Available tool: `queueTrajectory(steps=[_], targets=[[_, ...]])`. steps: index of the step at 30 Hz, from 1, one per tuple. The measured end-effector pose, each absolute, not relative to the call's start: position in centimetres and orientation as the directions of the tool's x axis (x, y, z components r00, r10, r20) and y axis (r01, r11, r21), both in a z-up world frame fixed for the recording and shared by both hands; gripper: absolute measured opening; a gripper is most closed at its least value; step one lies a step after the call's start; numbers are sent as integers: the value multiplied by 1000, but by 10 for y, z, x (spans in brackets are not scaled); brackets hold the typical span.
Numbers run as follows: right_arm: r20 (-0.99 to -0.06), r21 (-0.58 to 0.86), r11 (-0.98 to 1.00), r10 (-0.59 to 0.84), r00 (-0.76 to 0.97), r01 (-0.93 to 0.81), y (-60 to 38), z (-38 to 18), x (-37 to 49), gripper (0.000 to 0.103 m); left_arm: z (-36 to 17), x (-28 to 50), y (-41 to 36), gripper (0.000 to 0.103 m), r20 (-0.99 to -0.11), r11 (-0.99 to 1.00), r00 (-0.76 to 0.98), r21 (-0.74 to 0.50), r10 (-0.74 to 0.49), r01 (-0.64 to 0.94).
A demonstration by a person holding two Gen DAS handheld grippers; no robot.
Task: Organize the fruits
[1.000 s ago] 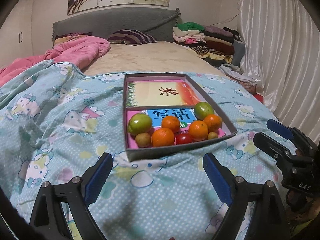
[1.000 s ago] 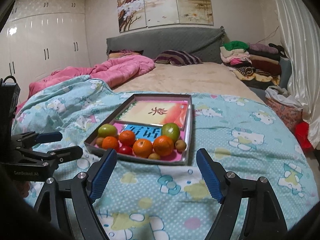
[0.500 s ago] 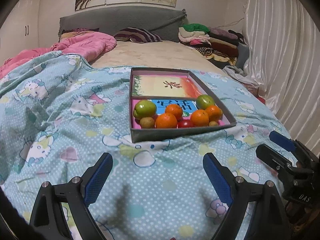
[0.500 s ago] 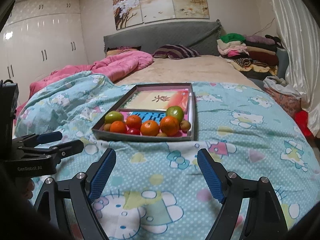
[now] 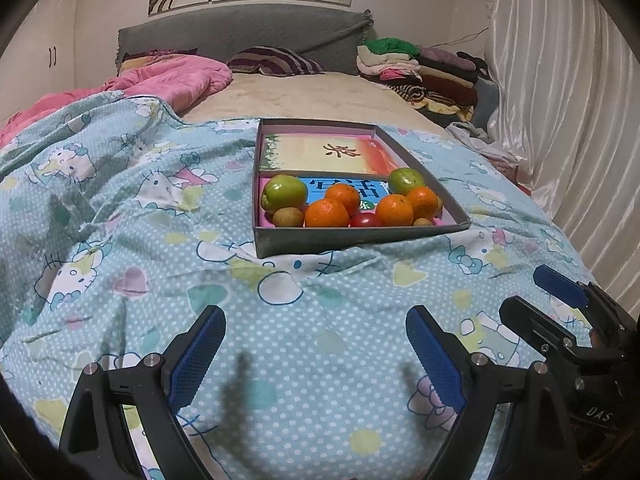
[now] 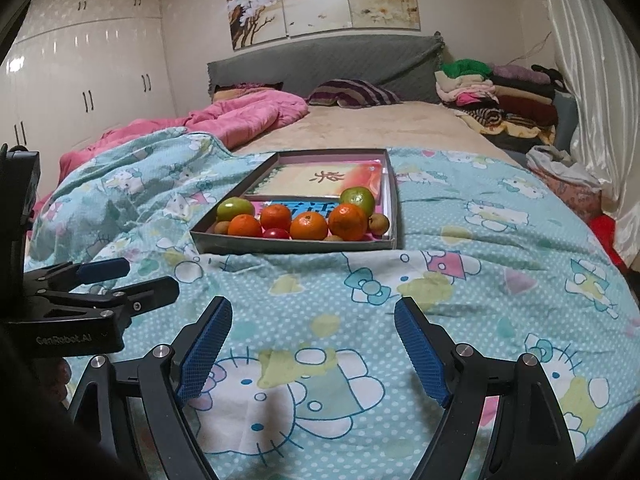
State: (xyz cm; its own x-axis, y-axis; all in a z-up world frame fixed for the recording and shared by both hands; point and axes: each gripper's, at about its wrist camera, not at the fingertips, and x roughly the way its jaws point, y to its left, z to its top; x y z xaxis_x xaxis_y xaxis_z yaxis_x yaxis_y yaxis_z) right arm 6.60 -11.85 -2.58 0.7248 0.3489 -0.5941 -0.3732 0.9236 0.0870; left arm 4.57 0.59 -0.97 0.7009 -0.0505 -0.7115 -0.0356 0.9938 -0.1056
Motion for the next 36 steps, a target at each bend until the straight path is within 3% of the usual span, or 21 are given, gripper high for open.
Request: queueTrajectory(steps=[36], targets=[[-611,97,927,343,713,-363,-122,-35,77,84,-16,49,10,92,-726,993,686,-111,-48,-48]])
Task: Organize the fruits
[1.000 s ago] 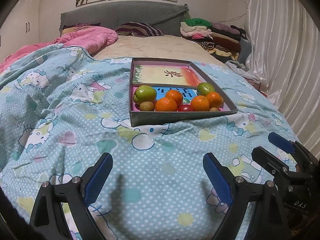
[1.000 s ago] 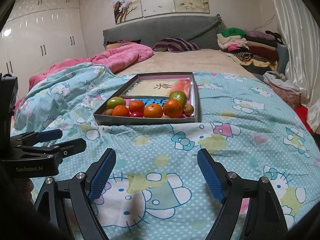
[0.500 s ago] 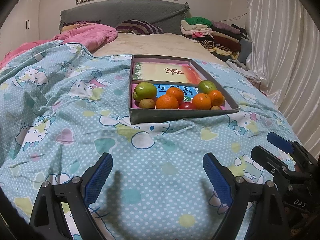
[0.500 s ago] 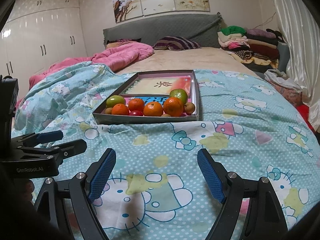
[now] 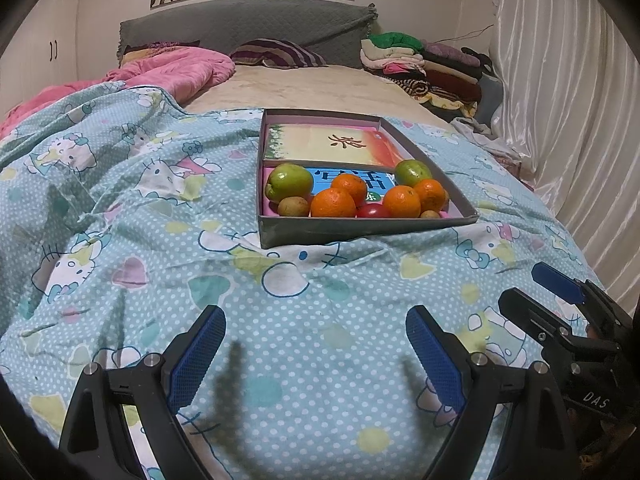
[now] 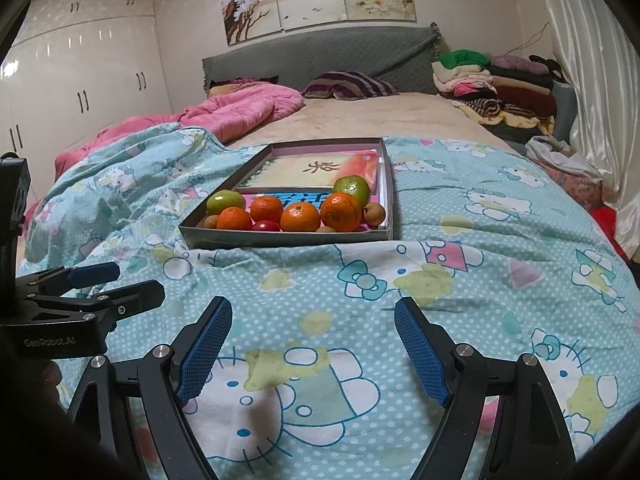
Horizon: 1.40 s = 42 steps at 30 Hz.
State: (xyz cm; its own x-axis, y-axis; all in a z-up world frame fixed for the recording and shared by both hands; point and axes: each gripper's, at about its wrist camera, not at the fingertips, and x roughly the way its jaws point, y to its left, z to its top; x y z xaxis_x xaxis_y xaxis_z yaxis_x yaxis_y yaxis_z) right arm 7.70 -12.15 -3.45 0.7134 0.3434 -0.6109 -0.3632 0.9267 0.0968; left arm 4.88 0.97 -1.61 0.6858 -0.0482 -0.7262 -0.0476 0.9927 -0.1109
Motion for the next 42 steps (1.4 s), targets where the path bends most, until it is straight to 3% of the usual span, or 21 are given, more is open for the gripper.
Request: queueTrajectory(steps=[42], targets=[[-617,77,927,333,713,-366,-118,-35,78,84,-14,47,12,92,-727,993,686,-101,-36,-54]])
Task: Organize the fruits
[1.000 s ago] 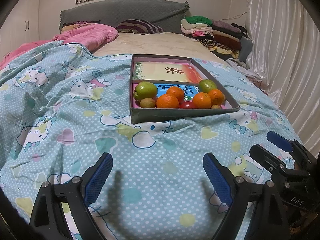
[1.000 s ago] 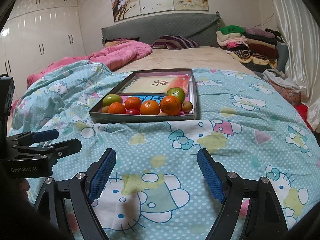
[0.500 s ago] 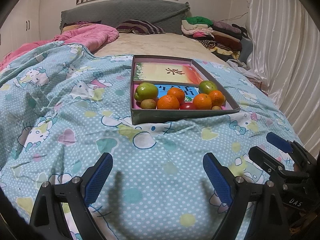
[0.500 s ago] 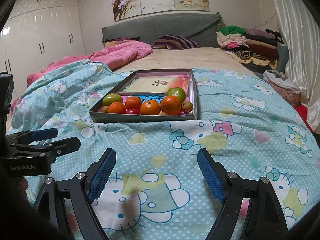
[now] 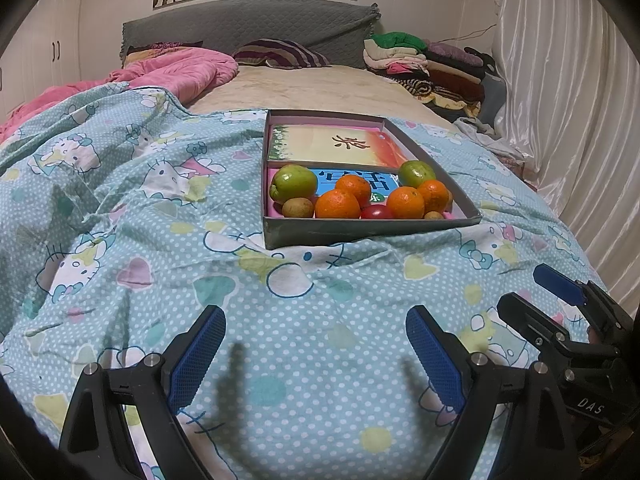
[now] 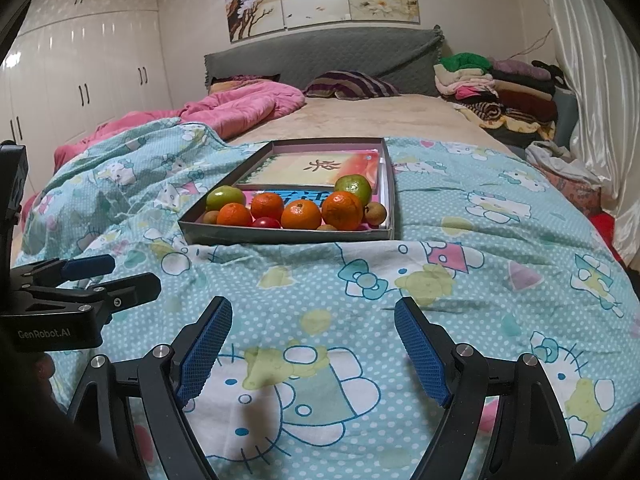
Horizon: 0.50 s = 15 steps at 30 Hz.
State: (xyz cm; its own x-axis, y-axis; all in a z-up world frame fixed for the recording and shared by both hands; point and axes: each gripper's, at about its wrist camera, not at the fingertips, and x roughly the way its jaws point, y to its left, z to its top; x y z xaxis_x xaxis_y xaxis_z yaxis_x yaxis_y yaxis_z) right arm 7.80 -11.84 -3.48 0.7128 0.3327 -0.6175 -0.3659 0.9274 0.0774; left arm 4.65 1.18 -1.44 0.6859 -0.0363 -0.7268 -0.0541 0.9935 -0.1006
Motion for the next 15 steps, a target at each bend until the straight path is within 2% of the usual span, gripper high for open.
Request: queueTrajectory(steps=[15], targets=[[-619,75,928,330,713,-365,-119,-36,78,84,-14,46,12,92,-727,994,686,-97,-31,-57]])
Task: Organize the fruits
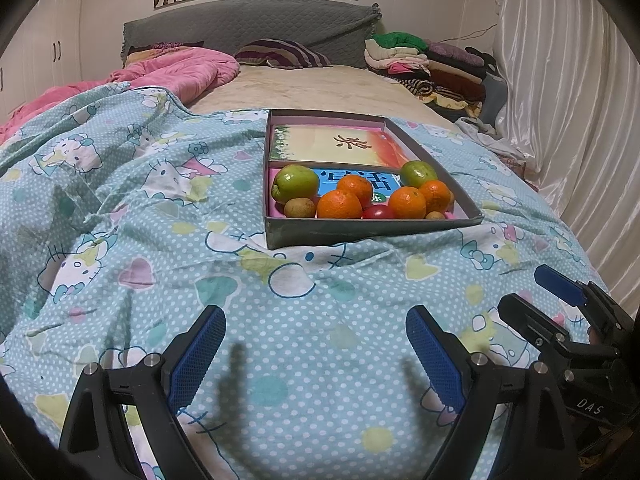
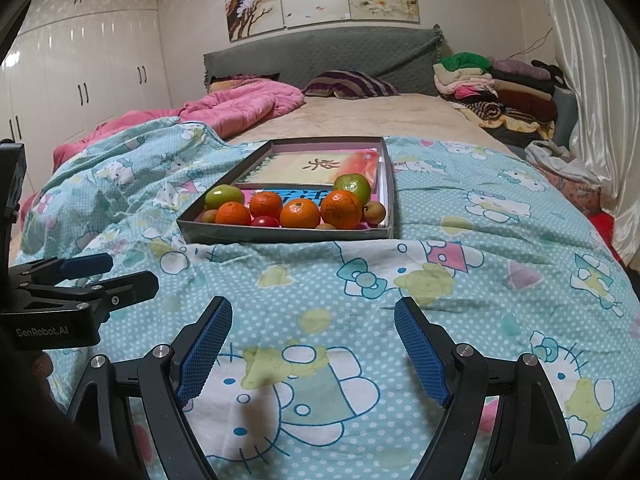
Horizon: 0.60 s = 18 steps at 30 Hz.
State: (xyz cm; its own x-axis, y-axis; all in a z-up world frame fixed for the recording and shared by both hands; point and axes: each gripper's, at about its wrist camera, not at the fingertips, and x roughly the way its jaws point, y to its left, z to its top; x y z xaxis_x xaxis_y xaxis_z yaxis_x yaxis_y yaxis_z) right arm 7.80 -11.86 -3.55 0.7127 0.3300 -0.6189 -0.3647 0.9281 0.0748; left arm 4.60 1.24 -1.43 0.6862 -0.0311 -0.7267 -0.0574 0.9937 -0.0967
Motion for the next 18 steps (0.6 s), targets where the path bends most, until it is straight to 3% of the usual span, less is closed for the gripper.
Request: queueTrajectory(steps=[18], targets=[[-629,70,930,321,708,-360,-118,-39,81,84,-17,46,12,92,-733,994,680,-96,-29,-61]])
